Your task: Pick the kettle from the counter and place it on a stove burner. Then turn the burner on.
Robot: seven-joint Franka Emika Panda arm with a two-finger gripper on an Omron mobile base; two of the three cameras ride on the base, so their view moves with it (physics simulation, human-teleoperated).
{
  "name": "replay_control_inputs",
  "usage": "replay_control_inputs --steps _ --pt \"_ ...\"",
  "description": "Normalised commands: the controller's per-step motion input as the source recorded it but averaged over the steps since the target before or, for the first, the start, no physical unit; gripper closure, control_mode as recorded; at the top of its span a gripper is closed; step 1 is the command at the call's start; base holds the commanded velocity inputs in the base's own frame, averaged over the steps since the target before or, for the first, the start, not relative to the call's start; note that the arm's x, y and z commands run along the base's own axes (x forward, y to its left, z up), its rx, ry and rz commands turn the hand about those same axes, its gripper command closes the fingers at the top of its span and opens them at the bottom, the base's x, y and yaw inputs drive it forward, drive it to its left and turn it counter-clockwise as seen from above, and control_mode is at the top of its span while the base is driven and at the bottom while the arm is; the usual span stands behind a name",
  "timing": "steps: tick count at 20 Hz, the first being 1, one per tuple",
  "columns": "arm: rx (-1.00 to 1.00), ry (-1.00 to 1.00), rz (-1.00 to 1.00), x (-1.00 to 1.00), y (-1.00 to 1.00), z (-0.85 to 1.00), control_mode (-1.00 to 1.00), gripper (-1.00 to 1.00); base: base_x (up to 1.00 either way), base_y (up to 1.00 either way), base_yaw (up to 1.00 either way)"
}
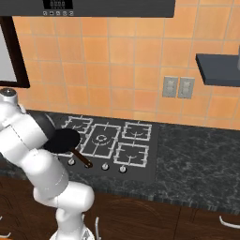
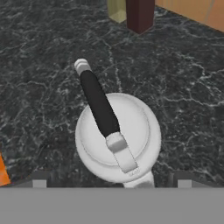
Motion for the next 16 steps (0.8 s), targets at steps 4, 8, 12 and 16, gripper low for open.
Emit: replay_control_inputs --steps 4,8,12,16 --pt "0.0 0.0 0.0 0.31 0.21 0.0 -1.0 -1.0 0.0 0.0 0.0" --pt "0.0 0.0 0.0 0.28 0.25 -0.03 -1.0 -1.0 0.0 0.0 0.0" --pt "0.0 0.0 0.0 0.24 0.28 -0.07 -1.0 -1.0 0.0 0.0 0.0" --pt "0.0 0.0 -0.01 0.01 0.13 -0.05 -1.0 1.0 0.0 0.0 0.0"
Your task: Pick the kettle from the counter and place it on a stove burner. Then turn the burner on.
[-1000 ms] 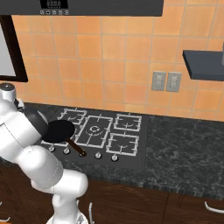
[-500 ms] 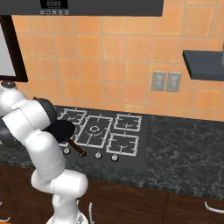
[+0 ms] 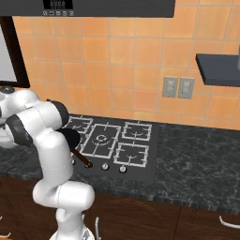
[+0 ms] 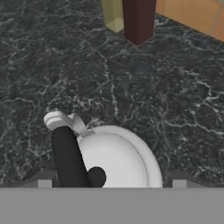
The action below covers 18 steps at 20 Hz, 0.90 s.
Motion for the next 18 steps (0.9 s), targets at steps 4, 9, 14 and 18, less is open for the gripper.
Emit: replay_control_inputs --steps 4,9,14,18 --pt "0.0 0.0 -0.02 -0.06 0.0 0.0 -1.0 1.0 0.0 0.0 0.0" --pt "0.0 0.0 0.0 0.0 0.0 0.0 -1.0 1.0 0.0 0.0 0.0" --pt "0.0 -0.01 0.0 -0.3 0.0 0.11 -1.0 1.0 0.0 0.0 0.0" --pt "0.0 -0.13 -0.02 -0.45 -0.06 0.62 -1.0 1.0 0.0 0.0 0.0"
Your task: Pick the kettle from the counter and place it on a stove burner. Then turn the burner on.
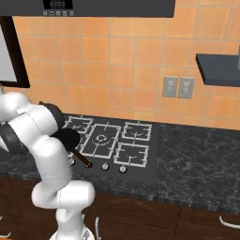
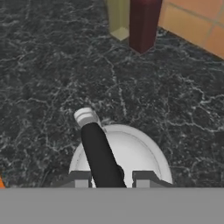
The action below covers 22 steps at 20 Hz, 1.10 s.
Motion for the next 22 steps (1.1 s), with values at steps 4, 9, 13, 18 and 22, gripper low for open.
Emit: replay_control_inputs --steps 4,9,13,18,22 --pt "0.0 -0.11 -0.08 -0.35 -0.37 0.51 -1.0 1.0 0.0 0.0 0.0" --pt "0.0 -0.01 -0.13 -0.19 -0.71 0.42 -1.0 1.0 0.0 0.0 0.0" --pt "0.0 0.0 -0.15 -0.04 -0.84 0.4 -1.0 1.0 0.0 0.0 0.0" --pt "0.0 0.0 -0.18 0.0 -0.91 0.32 -1.0 1.0 0.0 0.0 0.0" --pt "0.0 0.0 -0.18 0.0 -0.94 0.29 -1.0 1.0 0.0 0.0 0.0"
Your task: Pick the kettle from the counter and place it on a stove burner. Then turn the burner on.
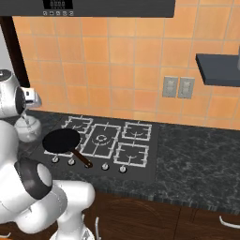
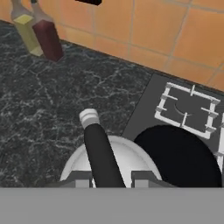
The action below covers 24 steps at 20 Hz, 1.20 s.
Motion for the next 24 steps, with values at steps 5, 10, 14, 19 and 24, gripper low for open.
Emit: replay_control_inputs --steps 5,10,14,19,24 --pt "0.0 0.0 -0.19 0.0 -0.96 0.27 -1.0 1.0 0.0 0.0 0.0" --pt "0.0 0.0 -0.2 0.0 -0.99 0.17 -1.0 1.0 0.0 0.0 0.0" --pt "0.0 0.0 -0.21 0.0 -1.0 0.12 -1.0 1.0 0.0 0.0 0.0" --pt "0.0 0.0 -0.21 0.03 -1.0 0.13 -1.0 1.0 0.0 0.0 0.0" --pt "0.0 0.0 -0.19 0.13 -1.0 0.01 -1.0 1.0 0.0 0.0 0.0"
